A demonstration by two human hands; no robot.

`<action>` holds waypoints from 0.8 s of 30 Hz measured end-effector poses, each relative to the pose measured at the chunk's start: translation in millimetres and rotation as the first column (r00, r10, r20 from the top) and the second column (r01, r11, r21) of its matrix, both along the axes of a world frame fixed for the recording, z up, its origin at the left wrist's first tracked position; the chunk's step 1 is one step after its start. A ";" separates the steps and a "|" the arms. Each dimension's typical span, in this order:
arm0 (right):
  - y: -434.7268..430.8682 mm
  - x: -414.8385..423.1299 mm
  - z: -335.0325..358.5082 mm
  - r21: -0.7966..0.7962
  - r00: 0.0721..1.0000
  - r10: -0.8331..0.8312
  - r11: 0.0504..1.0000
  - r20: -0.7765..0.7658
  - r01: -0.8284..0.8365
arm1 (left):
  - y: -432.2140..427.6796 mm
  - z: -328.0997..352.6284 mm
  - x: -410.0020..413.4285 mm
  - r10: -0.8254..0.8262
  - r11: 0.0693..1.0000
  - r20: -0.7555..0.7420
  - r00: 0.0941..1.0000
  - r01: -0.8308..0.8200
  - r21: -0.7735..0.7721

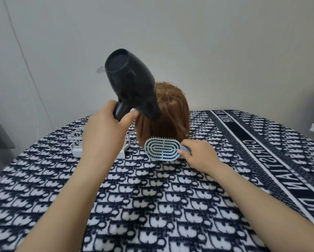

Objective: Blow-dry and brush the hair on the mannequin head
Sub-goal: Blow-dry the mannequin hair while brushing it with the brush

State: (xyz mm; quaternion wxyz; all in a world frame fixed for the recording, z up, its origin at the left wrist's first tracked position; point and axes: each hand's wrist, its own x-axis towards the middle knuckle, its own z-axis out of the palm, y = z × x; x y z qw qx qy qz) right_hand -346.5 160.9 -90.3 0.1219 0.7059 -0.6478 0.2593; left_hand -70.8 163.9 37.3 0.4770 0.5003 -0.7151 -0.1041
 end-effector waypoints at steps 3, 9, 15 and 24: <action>-0.1 2.2 3.6 -0.005 1.000 -0.006 1.000 0.022 0.006 | 0.4 1.0 -1.0 0.014 0.999 0.015 1.000 -0.014 -0.035; -1.6 2.1 10.6 -0.026 0.999 0.019 1.000 0.046 -0.018 | -2.2 2.0 -0.9 0.017 0.999 0.015 1.000 -0.016 -0.051; -2.7 -3.2 15.3 -0.148 0.973 0.120 0.985 0.196 -0.092 | -1.2 3.7 2.5 0.007 0.999 -0.023 1.000 -0.008 -0.045; -12.1 -8.6 26.0 -0.156 0.423 0.111 0.985 0.899 0.072 | 1.7 6.2 -5.0 -0.046 0.998 -0.061 0.997 0.044 -0.039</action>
